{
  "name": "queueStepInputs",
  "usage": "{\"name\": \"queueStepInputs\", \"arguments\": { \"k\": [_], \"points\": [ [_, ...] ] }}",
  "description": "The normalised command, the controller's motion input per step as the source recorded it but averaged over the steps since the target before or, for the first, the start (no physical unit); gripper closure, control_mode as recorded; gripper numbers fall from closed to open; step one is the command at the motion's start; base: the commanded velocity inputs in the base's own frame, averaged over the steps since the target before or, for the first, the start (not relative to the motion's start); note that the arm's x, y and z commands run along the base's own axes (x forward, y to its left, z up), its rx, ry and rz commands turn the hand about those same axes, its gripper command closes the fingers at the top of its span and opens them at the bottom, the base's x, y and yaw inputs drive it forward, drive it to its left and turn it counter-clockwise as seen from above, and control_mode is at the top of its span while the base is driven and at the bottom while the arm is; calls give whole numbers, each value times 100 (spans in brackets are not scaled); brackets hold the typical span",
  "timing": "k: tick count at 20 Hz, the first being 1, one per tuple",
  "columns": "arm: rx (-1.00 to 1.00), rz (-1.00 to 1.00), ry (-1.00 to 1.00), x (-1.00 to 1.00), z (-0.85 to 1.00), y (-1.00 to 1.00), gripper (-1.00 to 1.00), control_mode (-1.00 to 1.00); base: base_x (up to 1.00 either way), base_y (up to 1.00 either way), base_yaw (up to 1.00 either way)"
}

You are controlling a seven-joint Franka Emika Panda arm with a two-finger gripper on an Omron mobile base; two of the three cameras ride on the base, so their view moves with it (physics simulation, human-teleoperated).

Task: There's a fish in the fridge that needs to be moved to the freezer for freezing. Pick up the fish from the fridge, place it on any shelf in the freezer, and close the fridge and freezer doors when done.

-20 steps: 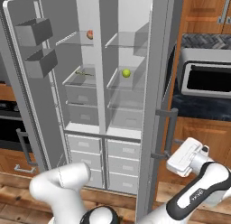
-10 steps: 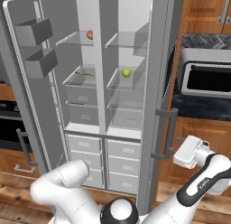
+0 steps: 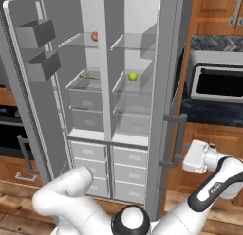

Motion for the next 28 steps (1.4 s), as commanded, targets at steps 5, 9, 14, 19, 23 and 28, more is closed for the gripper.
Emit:
{"name": "queueStepInputs", "arguments": {
  "k": [5,9,14,19,23,28],
  "points": [
    [-3,0,2,-1,-5,91,-100,-100,0,0,0],
    [-3,0,4,-4,-3,100,-100,-100,0,0,0],
    [-3,-6,6,0,0,100,-100,-100,0,0,0],
    [-7,-12,1,10,0,98,-100,-100,0,0,0],
    [-12,-15,3,22,0,89,-100,-100,0,0,0],
    [-15,-26,0,33,1,63,-100,-100,0,0,0]
  ]
}}
